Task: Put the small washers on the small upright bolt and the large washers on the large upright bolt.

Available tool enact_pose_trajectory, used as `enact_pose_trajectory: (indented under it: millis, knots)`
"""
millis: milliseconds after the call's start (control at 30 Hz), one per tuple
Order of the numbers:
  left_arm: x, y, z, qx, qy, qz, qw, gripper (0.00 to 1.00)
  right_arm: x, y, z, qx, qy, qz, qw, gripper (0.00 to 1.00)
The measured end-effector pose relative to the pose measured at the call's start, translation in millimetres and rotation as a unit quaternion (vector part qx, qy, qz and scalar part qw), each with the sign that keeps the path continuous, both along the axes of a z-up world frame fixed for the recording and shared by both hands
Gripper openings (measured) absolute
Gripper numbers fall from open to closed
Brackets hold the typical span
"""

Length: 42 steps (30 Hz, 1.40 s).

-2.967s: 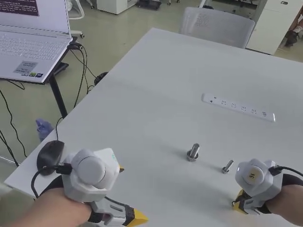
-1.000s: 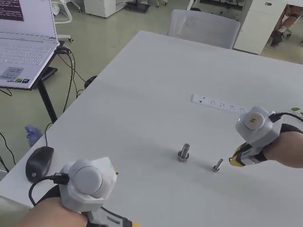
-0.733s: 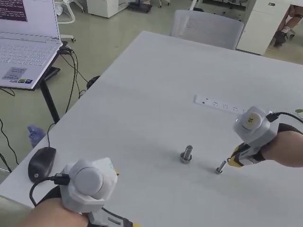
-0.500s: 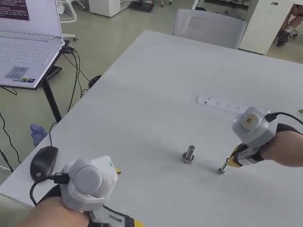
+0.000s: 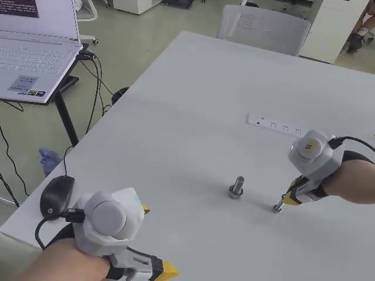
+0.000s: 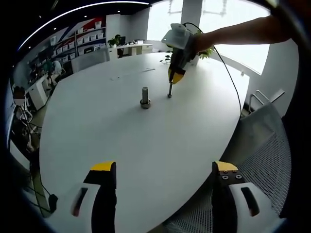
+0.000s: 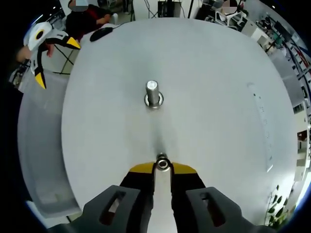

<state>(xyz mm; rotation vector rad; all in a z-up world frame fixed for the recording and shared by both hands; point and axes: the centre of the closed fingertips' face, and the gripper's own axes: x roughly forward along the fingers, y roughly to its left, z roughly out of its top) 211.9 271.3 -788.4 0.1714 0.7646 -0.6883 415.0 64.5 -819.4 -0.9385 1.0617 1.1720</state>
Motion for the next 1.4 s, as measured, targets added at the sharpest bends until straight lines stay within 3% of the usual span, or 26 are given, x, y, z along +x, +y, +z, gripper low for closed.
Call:
enact_pose_trajectory:
  millis: [267,667,1233,1400]
  knots:
    - [0.5,-1.3,-0.3,-0.002,-0.001,-0.003,1.0000,0.83,0.1,1.9,-4.6,-0.004,0.001,0.004,1.0000,0.12]
    - [-0.5,3.9,-5.9,0.004,0.011,0.004,0.9999,0.82,-0.2,1.5,-21.4,-0.018,0.001,0.015,0.9997,0.12]
    - [-5.8,7.6,-16.1,0.008,0.031,0.001,0.9995,0.78,-11.5,3.5,-30.1,-0.025,0.007,0.023,0.9994,0.12]
    - [-4.2,6.6,-15.2,0.003,0.030,0.003,0.9995,0.78,-11.3,3.6,-32.3,-0.024,0.007,0.028,0.9993,0.12]
